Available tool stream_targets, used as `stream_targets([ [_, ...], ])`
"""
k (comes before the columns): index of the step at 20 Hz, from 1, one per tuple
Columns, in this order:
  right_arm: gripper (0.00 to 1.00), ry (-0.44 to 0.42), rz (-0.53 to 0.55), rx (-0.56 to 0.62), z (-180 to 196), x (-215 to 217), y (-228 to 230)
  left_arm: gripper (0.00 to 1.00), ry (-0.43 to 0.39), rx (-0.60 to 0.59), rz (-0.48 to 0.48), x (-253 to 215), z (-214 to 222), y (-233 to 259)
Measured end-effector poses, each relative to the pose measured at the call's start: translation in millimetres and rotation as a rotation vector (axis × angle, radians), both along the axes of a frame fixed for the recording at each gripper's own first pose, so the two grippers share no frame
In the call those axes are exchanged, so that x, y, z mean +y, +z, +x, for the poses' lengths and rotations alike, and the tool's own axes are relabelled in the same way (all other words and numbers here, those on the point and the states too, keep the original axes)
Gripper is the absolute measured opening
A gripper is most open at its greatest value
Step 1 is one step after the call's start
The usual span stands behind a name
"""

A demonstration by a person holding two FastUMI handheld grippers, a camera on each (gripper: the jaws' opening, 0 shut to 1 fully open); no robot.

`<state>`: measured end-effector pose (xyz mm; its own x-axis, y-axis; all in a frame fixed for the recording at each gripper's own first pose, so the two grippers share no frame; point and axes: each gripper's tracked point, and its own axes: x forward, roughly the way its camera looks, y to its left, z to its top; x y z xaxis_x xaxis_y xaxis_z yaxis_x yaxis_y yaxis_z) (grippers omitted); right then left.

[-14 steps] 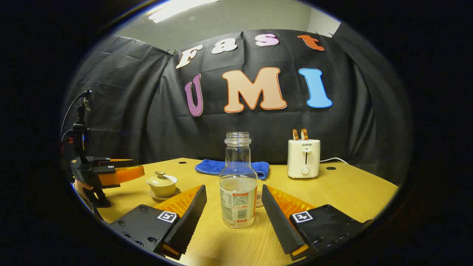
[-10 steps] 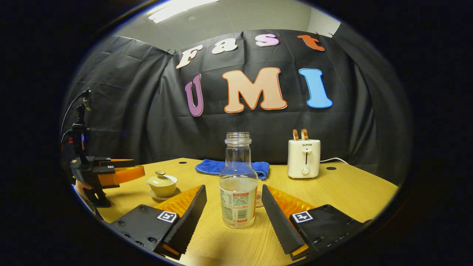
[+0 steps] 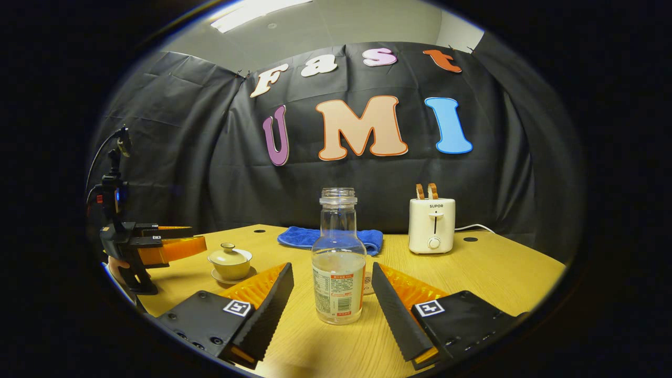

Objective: Open the teacup lid with one hand, grasp the water bottle and pour water into the teacup with the other hand; after pouring, place the water bottle on the coaster and then close the teacup lid.

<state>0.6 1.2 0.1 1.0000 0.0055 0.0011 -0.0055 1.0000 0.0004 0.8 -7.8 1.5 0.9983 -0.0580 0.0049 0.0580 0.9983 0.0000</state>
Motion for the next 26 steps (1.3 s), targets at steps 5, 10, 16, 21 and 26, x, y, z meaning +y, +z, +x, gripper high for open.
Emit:
stream_targets([
  [5, 0.93, 0.0, 0.0, 0.0, 1, 1, 1, 0.96, -0.009, 0.0, 0.0, -1, 1, 1],
  [10, 0.96, 0.0, 0.0, -0.001, 0, 0, 0, 0.96, -0.068, 0.001, 0.0, -10, 3, 2],
  [16, 0.96, 0.0, 0.0, -0.001, 1, 0, 1, 0.94, -0.115, 0.006, 0.0, -20, 14, 1],
  [21, 0.93, 0.0, 0.0, -0.001, 1, 0, 1, 0.83, -0.138, 0.022, 0.004, -25, 29, -3],
  [26, 0.96, 0.001, 0.0, -0.001, 1, 0, 0, 0.75, -0.176, 0.105, 0.03, -34, 44, -15],
])
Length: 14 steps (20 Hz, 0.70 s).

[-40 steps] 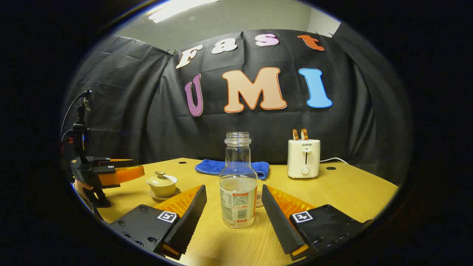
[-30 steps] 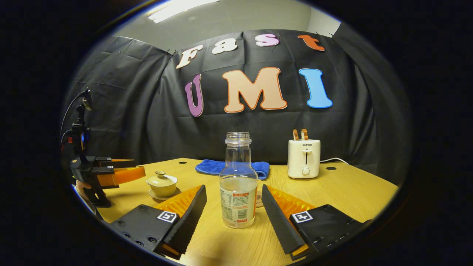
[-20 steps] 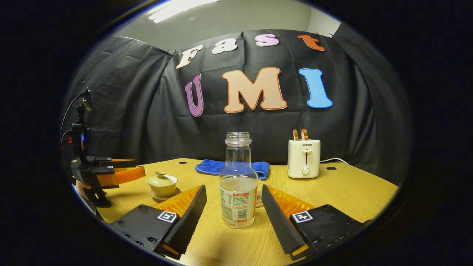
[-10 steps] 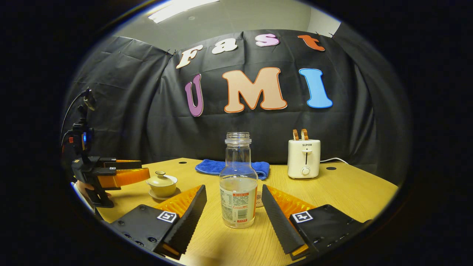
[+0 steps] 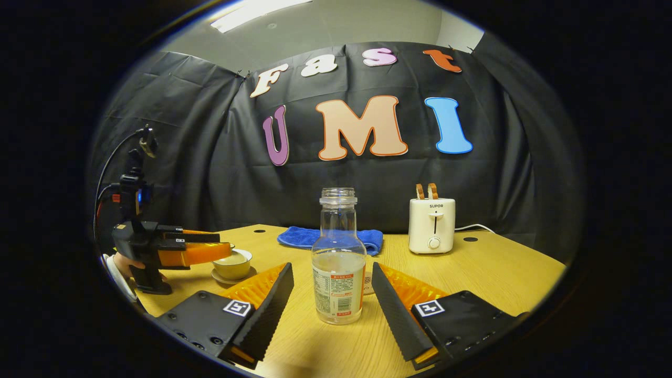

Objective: Open the teacup lid with one hand, grasp the water bottle and pour water into the teacup with the other hand; after pouring, place the water bottle on the coaster and then close the teacup lid.

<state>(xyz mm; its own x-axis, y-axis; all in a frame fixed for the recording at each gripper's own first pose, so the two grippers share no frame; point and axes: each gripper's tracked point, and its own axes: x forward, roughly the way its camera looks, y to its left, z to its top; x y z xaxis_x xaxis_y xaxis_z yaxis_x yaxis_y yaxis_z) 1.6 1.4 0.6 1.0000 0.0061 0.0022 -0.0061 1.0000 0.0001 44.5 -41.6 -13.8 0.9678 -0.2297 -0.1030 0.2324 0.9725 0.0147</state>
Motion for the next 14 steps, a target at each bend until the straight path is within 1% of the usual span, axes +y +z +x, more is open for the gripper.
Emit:
stream_targets([
  [3, 0.96, 0.0, 0.0, 0.0, 0, 0, 0, 0.72, 0.001, 0.026, -0.003, 0, 8, -4],
  [4, 0.93, 0.001, 0.0, 0.0, 0, 0, 0, 0.69, 0.001, 0.034, -0.005, 0, 9, -5],
  [5, 0.96, 0.003, 0.0, 0.0, -1, 0, 0, 0.67, 0.0, 0.04, -0.004, 0, 12, -6],
  [7, 0.96, 0.006, 0.0, 0.0, 0, 1, 0, 0.63, 0.004, 0.047, 0.003, 0, 16, -8],
  [8, 0.96, 0.006, 0.0, 0.0, 0, 0, -1, 0.58, 0.005, 0.049, 0.008, 1, 17, -8],
  [9, 0.96, 0.006, 0.0, 0.0, 0, 0, -1, 0.55, 0.006, 0.052, 0.012, 0, 18, -9],
  [10, 0.93, 0.005, 0.0, 0.0, -1, 1, 0, 0.51, 0.008, 0.056, 0.017, 0, 19, -9],
  [11, 0.96, 0.005, 0.0, 0.0, 0, 1, 0, 0.48, 0.009, 0.06, 0.022, 0, 20, -11],
  [14, 0.96, 0.005, 0.0, 0.0, -1, 0, -1, 0.36, 0.009, 0.059, 0.029, 1, 22, -10],
])
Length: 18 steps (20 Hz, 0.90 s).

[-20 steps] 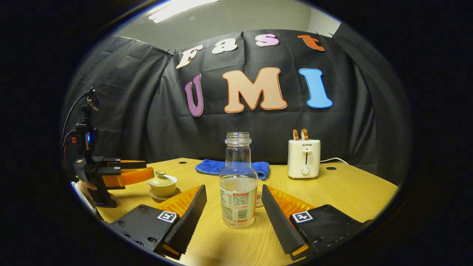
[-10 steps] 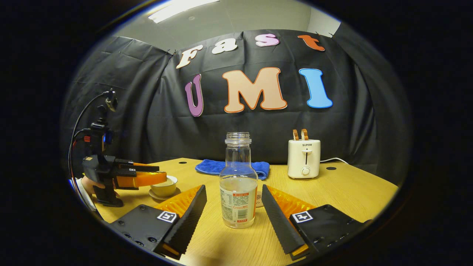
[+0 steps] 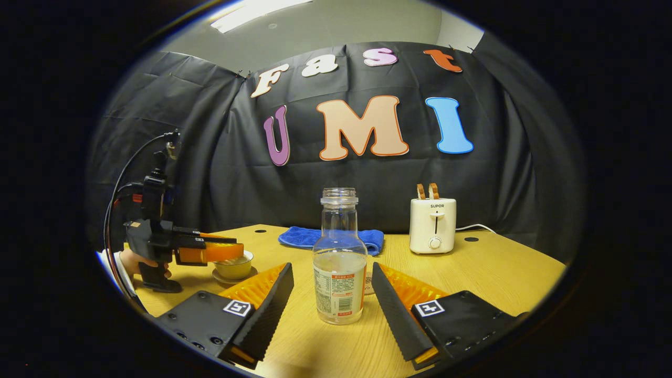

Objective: Open the teacup lid with one hand, grasp the water bottle and pour water into the teacup with the other hand; after pouring, place the water bottle on the coaster and then close the teacup lid.

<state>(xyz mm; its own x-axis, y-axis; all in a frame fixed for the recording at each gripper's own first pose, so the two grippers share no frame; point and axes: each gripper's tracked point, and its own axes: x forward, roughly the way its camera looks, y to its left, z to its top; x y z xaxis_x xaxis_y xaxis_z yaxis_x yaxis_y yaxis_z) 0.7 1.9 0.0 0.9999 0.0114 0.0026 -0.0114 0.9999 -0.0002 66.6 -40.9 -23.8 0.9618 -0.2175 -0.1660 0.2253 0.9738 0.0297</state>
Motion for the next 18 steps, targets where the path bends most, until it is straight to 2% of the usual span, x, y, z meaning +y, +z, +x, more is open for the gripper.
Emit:
stream_targets([
  [1, 0.99, 0.0, 0.0, 0.0, 0, 0, 0, 0.34, -0.001, -0.004, -0.002, -1, 0, 0],
  [2, 0.96, 0.0, 0.0, 0.0, 0, 0, 0, 0.3, -0.002, -0.004, -0.003, 0, 0, 0],
  [8, 0.96, 0.0, 0.0, 0.0, 0, 0, 0, 0.27, 0.006, -0.031, -0.017, 2, -1, 5],
  [11, 0.93, -0.001, 0.0, 0.001, 0, 0, 0, 0.27, 0.031, -0.083, -0.046, 8, -5, 14],
  [12, 0.93, -0.004, 0.0, 0.003, 0, -1, 0, 0.27, 0.035, -0.102, -0.055, 9, -7, 17],
  [13, 0.99, -0.007, -0.001, 0.002, 1, -2, 0, 0.27, 0.039, -0.117, -0.062, 10, -9, 19],
  [14, 0.93, -0.01, 0.0, 0.002, 1, -2, 0, 0.27, 0.048, -0.126, -0.062, 12, -10, 20],
  [17, 0.93, -0.019, 0.001, 0.007, 5, -4, 0, 0.27, 0.058, -0.145, -0.062, 16, -18, 22],
  [18, 0.96, -0.018, 0.002, 0.009, 8, -4, -1, 0.27, 0.061, -0.149, -0.062, 17, -21, 23],
])
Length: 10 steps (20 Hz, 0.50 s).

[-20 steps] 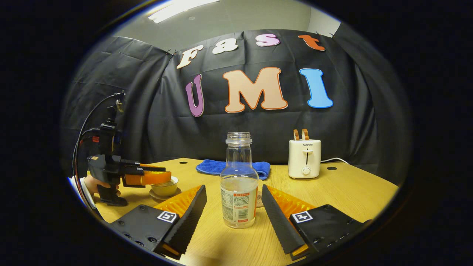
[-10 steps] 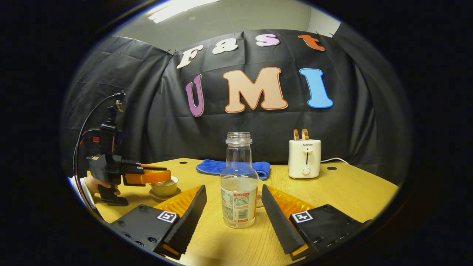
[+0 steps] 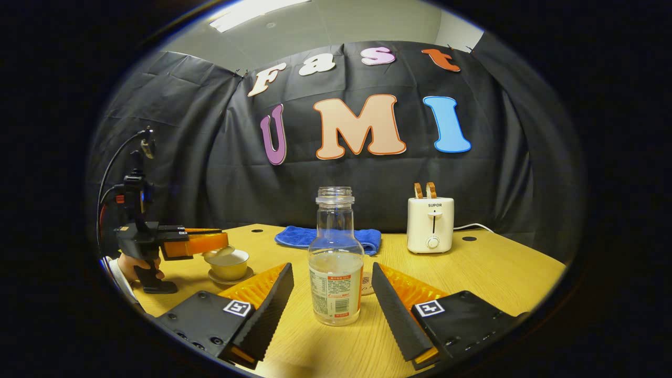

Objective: Open the teacup lid with one hand, grasp the water bottle and pour water into the teacup with the other hand; after pouring, place the water bottle on the coaster and then close the teacup lid.

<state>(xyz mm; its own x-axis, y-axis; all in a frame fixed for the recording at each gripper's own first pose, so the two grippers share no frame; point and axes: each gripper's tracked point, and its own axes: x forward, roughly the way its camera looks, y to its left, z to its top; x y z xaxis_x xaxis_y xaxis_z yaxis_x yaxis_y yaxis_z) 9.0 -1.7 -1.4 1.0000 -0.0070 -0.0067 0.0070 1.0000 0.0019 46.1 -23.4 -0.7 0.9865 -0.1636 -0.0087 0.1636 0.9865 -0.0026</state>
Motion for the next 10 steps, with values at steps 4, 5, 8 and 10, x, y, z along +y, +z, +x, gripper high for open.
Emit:
stream_targets([
  [4, 0.96, 0.001, 0.002, 0.026, 14, 0, -4, 0.27, 0.026, -0.004, 0.0, 12, -7, 3],
  [5, 0.96, 0.01, 0.002, 0.034, 17, 1, -5, 0.27, 0.031, -0.005, 0.002, 14, -7, 4],
  [8, 0.96, 0.015, 0.001, 0.082, 30, 1, -12, 0.27, 0.036, -0.007, 0.001, 19, -9, 3],
  [10, 0.96, 0.011, -0.003, 0.11, 35, 3, -17, 0.27, 0.045, -0.005, 0.001, 25, -12, 4],
])
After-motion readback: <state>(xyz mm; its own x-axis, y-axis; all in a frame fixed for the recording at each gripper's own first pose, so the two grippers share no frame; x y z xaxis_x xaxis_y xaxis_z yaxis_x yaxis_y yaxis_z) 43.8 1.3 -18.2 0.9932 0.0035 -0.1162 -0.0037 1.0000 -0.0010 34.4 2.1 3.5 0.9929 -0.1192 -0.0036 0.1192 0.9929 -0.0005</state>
